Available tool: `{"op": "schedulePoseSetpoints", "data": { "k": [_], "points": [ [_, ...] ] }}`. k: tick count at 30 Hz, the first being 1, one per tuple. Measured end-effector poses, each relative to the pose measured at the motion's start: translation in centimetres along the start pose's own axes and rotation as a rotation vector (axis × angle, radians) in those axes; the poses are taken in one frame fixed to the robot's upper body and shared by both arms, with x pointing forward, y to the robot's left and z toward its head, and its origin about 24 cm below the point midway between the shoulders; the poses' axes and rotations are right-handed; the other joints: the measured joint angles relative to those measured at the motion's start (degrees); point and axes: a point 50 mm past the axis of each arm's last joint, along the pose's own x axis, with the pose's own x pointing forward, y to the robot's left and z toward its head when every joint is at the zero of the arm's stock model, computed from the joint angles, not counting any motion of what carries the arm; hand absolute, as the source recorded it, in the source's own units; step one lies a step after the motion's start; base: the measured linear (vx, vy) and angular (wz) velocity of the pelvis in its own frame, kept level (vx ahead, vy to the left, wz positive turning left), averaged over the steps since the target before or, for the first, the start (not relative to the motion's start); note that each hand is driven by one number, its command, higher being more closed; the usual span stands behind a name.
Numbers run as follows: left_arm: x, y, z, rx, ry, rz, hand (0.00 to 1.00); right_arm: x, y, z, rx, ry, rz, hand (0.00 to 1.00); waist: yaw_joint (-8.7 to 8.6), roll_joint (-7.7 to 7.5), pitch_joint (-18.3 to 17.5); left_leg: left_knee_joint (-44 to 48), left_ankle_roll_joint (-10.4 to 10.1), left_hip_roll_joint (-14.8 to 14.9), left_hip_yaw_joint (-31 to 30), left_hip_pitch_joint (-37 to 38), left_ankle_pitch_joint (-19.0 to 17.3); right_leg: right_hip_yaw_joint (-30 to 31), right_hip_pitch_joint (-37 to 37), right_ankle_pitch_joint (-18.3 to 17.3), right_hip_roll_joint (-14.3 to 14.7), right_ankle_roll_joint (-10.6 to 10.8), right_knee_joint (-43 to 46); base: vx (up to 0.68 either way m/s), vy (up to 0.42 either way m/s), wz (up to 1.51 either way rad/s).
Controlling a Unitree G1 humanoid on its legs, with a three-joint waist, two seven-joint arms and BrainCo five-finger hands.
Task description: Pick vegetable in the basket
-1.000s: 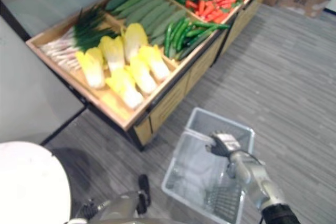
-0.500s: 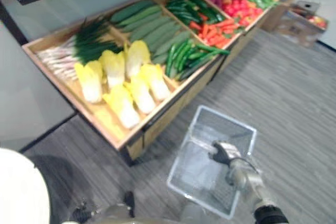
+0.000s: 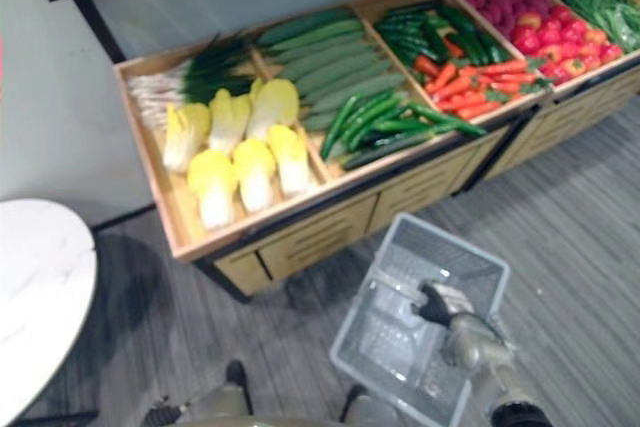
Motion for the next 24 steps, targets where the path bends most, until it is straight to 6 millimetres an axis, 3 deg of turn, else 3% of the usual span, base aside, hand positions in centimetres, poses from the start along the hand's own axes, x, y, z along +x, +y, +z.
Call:
{"op": "schedulePoseSetpoints", "data": {
  "k": [4, 8, 11, 17, 24],
  "points": [
    [0.0, 0.3, 0.4, -0.010, -0.020, 0.010, 0.00, -1.2, 1.1, -1.2, 0.016, 0.047, 0.026, 1.00, -0.03, 1.55, -0.54, -4.08, -0.34, -1.18, 1.23, 1.76, -2.74, -1.35, 0.04, 0.25, 0.23, 1.01, -0.38, -0.04, 0.061, 0.22],
    [0.0, 0.6, 2.8, -0.075, -0.128, 0.053, 0.00, -1.6, 1.4, -1.5, 0.031, 0.057, 0.027, 1.00, 0.17, 1.11, -0.47, -6.14, 0.02, -3.19, 1.49, 2.19, -2.47, -1.19, 0.99, 2.58, -0.72, 2.34, -3.63, -0.01, 0.119, 0.06],
    [-1.2, 1.2, 8.6, -0.188, -0.394, 0.119, 0.00, -2.5, 1.6, -2.6, 0.062, 0.106, 0.010, 1.00, 0.19, 1.89, -0.77, -8.32, 1.07, -5.09, 0.89, 2.33, -1.41, -2.01, 1.74, 4.21, -1.98, 3.21, -6.09, 0.03, 0.115, 0.16],
    [-5.8, 1.6, 16.5, -0.346, -0.793, 0.165, 0.00, -2.6, 1.6, -2.7, 0.076, 0.109, -0.001, 1.00, -0.09, 2.05, -0.87, -10.82, 1.38, -6.44, 2.60, 4.62, -1.18, 0.30, 2.60, 6.53, -2.10, 3.60, -8.88, 0.06, 0.047, -0.16],
    [-10.0, 2.9, 21.0, -0.370, -1.055, 0.271, 0.00, -2.6, 1.6, -2.5, 0.076, 0.099, 0.005, 1.00, -1.35, 1.78, -0.95, -12.80, 1.42, -6.52, 4.94, 7.35, -1.15, 3.18, 3.00, 7.06, -1.76, 3.64, -9.39, 0.04, 0.007, -0.23]
  ]
}}
